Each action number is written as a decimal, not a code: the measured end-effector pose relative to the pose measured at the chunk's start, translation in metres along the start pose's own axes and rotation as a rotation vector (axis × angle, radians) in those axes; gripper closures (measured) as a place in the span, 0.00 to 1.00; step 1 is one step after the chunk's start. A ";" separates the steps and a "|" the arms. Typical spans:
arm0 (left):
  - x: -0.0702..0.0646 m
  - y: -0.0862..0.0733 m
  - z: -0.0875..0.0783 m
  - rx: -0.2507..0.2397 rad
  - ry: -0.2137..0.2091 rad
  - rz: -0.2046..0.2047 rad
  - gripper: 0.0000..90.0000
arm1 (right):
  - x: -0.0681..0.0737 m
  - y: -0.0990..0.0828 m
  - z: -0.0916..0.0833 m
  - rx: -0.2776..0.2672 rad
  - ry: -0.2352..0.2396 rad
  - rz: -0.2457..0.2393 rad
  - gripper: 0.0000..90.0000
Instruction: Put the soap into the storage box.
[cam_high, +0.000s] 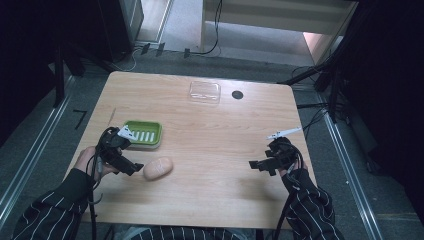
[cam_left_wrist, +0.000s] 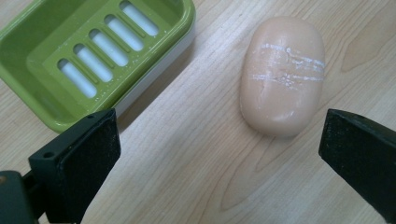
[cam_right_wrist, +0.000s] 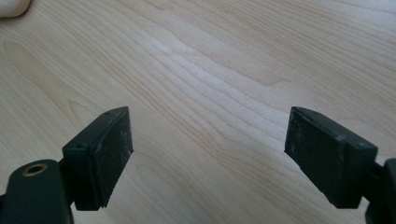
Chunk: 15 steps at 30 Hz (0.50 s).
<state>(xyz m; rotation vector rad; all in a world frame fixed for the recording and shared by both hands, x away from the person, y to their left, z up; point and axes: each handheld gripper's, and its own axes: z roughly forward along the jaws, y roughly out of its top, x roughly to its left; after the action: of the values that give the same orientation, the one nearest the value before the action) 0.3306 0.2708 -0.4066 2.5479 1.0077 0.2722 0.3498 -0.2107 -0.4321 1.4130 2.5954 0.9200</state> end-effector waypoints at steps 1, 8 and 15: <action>-0.001 0.000 0.000 0.007 0.000 -0.002 0.00 | 0.000 0.000 0.000 -0.002 0.000 -0.002 0.18; -0.002 0.001 0.002 0.008 -0.002 -0.006 0.00 | 0.001 0.002 0.002 0.001 0.003 -0.008 0.18; -0.004 0.003 0.003 0.015 -0.008 -0.001 0.00 | 0.001 0.003 0.003 0.004 0.003 -0.015 0.18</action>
<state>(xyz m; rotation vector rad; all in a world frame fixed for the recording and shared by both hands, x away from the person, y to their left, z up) 0.3302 0.2650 -0.4086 2.5602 1.0112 0.2543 0.3524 -0.2067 -0.4326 1.3924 2.6077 0.9159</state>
